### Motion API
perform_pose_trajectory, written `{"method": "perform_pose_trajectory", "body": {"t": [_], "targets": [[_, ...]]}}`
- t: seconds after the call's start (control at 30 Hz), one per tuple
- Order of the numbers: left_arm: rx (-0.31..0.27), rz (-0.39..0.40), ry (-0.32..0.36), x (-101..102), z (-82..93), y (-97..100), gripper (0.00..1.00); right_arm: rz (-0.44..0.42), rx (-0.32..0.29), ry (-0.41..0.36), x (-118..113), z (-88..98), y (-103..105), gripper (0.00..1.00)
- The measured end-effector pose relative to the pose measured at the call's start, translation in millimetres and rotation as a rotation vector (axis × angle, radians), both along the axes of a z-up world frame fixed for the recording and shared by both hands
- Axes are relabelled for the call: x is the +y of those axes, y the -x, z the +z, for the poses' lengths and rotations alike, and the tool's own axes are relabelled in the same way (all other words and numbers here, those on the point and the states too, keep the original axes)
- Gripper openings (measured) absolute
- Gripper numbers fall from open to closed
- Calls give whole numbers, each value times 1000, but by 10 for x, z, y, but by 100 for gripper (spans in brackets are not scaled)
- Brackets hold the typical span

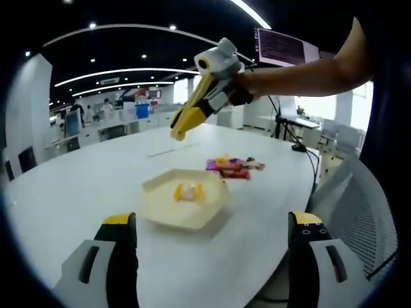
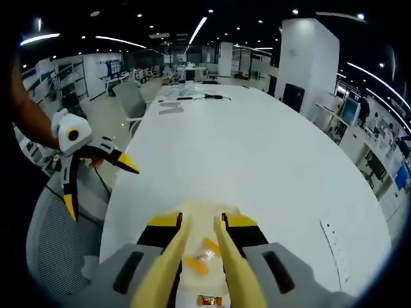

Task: Place the target food into the container with the food tongs after gripping and lifting it, then release it inside without dropping or visibly crushing the food.

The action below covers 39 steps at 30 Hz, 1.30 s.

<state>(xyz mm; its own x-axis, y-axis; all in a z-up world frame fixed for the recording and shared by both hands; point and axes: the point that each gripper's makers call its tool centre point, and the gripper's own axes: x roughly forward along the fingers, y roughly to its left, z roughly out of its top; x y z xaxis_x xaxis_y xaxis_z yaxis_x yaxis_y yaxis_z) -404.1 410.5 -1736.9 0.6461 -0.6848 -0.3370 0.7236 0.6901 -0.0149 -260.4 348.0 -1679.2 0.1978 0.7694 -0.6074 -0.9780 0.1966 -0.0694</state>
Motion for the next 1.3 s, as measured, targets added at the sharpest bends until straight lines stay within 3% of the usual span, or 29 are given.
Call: {"method": "perform_pose_trajectory", "body": {"t": [0.5, 1.03, 1.3], "targets": [[7, -4, 1, -6, -11, 6, 94, -22, -13, -64, -393, 181, 10, 23], [31, -12, -13, -31, -66, 35, 96, -113, -48, -88, -1157, 286, 47, 23], [39, -6, 32, -31, -19, 31, 99, -135, -54, -40, -1515, 212, 138, 22]]}}
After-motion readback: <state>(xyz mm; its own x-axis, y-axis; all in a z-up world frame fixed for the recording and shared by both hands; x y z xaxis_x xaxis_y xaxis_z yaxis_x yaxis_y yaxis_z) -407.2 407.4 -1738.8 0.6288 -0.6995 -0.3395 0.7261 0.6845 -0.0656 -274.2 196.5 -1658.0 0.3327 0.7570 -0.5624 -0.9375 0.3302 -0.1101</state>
